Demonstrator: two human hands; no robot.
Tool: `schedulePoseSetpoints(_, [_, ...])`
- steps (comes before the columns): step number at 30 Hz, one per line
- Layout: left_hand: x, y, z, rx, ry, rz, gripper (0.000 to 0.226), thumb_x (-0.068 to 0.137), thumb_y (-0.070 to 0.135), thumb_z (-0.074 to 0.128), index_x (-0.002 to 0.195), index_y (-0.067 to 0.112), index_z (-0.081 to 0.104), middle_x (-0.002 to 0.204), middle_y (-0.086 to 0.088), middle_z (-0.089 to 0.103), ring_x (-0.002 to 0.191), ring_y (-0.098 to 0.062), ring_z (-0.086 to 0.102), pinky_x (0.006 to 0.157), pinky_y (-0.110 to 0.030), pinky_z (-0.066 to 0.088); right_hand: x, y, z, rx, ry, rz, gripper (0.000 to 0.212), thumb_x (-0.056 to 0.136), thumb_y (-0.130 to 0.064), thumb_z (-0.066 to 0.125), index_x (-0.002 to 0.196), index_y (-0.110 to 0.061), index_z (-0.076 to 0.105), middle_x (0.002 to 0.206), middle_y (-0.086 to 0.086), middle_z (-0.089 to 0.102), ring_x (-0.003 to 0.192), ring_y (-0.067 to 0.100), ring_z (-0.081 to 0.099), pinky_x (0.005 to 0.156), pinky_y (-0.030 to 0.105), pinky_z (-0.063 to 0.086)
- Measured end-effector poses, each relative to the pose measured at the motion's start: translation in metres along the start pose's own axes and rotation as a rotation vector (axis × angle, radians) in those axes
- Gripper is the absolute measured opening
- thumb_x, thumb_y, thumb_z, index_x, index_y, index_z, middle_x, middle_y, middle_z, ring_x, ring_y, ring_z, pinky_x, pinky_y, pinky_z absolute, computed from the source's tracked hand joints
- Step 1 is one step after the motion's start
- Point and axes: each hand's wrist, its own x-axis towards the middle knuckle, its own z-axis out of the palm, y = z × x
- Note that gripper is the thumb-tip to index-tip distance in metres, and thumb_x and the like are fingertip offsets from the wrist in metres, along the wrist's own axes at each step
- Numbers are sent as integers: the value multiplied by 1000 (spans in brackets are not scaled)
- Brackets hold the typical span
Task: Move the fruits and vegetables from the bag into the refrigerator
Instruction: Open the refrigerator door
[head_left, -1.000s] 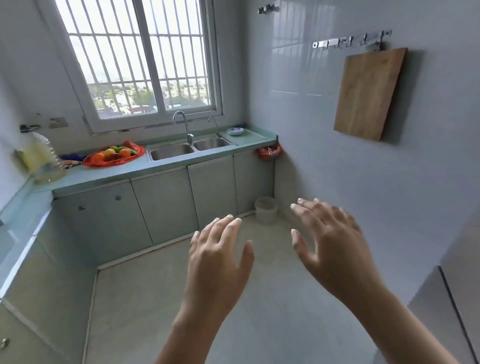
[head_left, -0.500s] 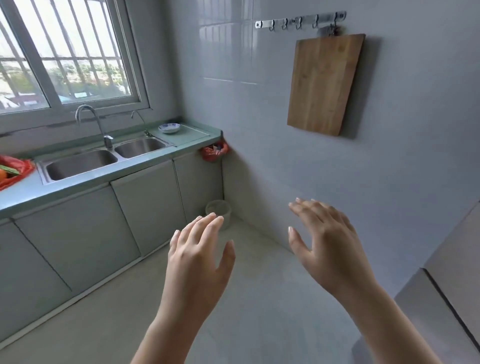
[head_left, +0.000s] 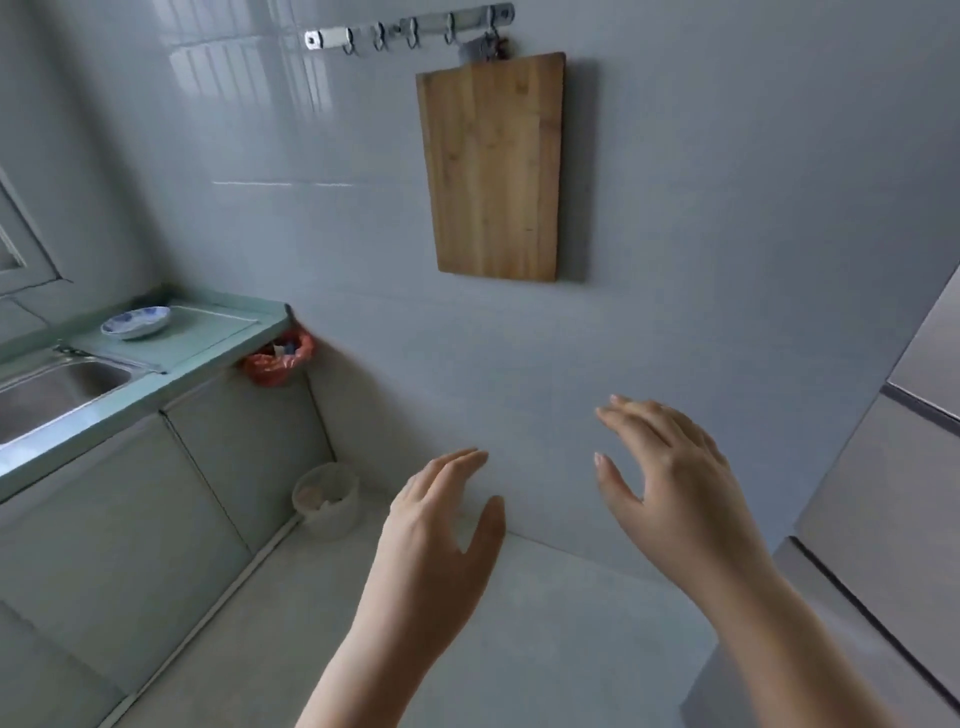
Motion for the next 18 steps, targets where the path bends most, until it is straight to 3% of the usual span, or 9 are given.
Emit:
schedulePoseSetpoints(3, [56,-7,28,-17,-57,40,47,81,45,44,118,22,59,115,21,51,113,-8,52,95,-15,32,32,33,23,-21,31,71,47,81,-34,38,108,-5,64,113,11,65,105,30,60,86,50,49])
schedulePoseSetpoints(7, [144,3,61,-63,-112,117,33,87,25,60,119,20,59,113,19,52,109,2,47,87,6,21,78,70,38,-70,84,105,47,82,-35,39,108,-5,65,113,11,65,107,31,60,86,50,48])
schedulePoseSetpoints(14, [223,17,140,-285,-263,215,31,87,21,59,118,24,58,105,36,44,95,20,42,82,8,24,118,134,47,-225,134,214,44,82,-33,41,105,-4,65,111,12,66,106,33,60,81,53,51])
schedulePoseSetpoints(18, [250,22,179,-442,-357,258,28,86,18,60,114,24,59,106,33,48,99,29,40,81,7,25,123,157,43,-333,121,295,44,82,-32,41,105,-3,65,111,12,66,105,33,61,83,52,50])
